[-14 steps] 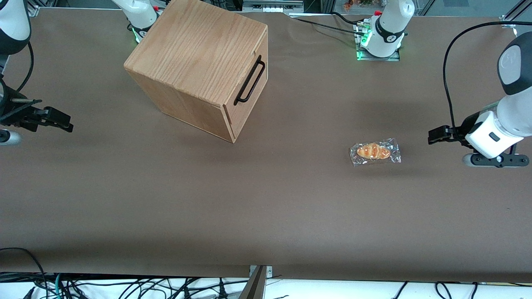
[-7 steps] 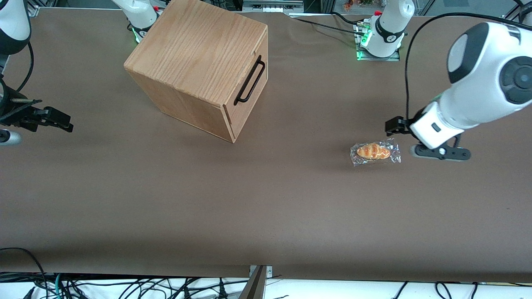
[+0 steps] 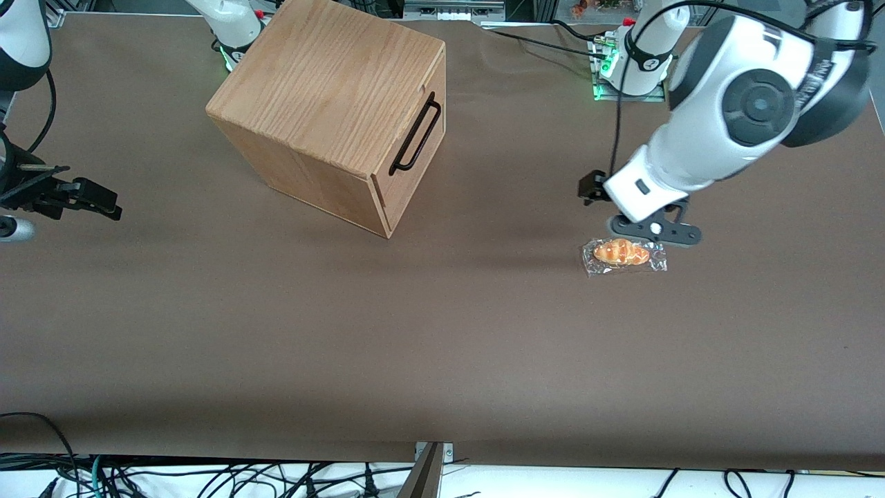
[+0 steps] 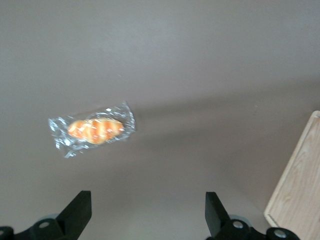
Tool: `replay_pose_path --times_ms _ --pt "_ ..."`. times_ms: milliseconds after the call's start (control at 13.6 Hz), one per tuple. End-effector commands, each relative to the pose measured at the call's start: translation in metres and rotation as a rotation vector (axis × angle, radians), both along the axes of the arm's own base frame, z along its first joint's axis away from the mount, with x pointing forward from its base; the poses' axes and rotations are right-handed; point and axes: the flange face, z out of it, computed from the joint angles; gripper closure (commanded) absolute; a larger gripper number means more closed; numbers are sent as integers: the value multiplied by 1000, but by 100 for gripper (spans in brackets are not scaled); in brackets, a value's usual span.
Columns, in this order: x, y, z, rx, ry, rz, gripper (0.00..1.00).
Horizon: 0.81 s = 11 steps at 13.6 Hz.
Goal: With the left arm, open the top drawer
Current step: 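Move the left gripper over the bread roll toward the drawer's black handle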
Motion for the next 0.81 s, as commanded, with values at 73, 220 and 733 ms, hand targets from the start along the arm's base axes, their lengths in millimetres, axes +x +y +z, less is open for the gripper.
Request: replay_pose_path --times_ms 73,220,733 --pt "-21 -57 -9 5 33 41 0" --pt "-29 -73 -11 -29 58 37 0" --pt "-51 -134 -23 -56 48 106 0"
